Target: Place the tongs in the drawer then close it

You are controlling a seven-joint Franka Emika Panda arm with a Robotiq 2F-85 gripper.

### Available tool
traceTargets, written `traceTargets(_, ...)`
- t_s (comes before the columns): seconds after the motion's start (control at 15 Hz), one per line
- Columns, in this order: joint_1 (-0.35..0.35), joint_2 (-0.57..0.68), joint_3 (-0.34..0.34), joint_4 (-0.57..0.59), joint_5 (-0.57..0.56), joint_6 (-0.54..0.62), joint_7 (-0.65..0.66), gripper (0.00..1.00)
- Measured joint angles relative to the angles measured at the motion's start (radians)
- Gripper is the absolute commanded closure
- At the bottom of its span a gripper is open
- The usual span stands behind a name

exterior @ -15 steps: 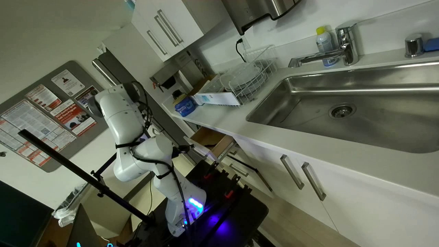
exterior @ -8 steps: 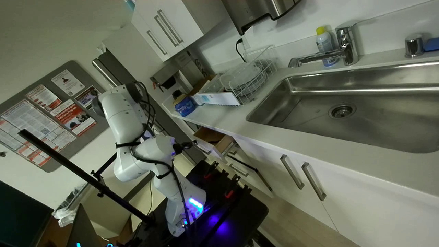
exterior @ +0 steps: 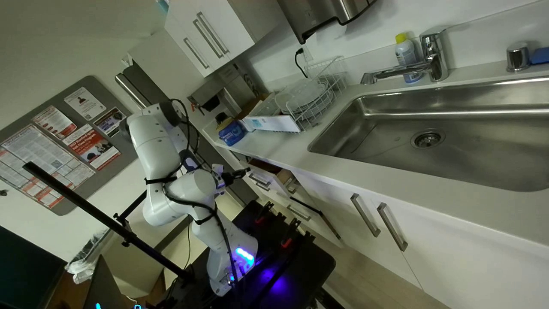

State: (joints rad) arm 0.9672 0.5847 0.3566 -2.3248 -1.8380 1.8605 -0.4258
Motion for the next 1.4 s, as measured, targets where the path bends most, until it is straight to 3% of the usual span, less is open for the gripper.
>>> traceTargets(0.53,-0.11,0.023,-0.041,0.004,-0.132,0.001,-0.052,1.0)
traceTargets(0.93,-0.153,0.039,-0.026,0.013,-0.135,0.001,-0.084,1.0)
traceTargets(1.13,-0.147,0.03,0.047,0.014,-0.012,-0.005,-0.128,1.0)
traceTargets(1.4,-0.116,-0.032,0.166,0.013,0.27,-0.096,-0.224,1.0)
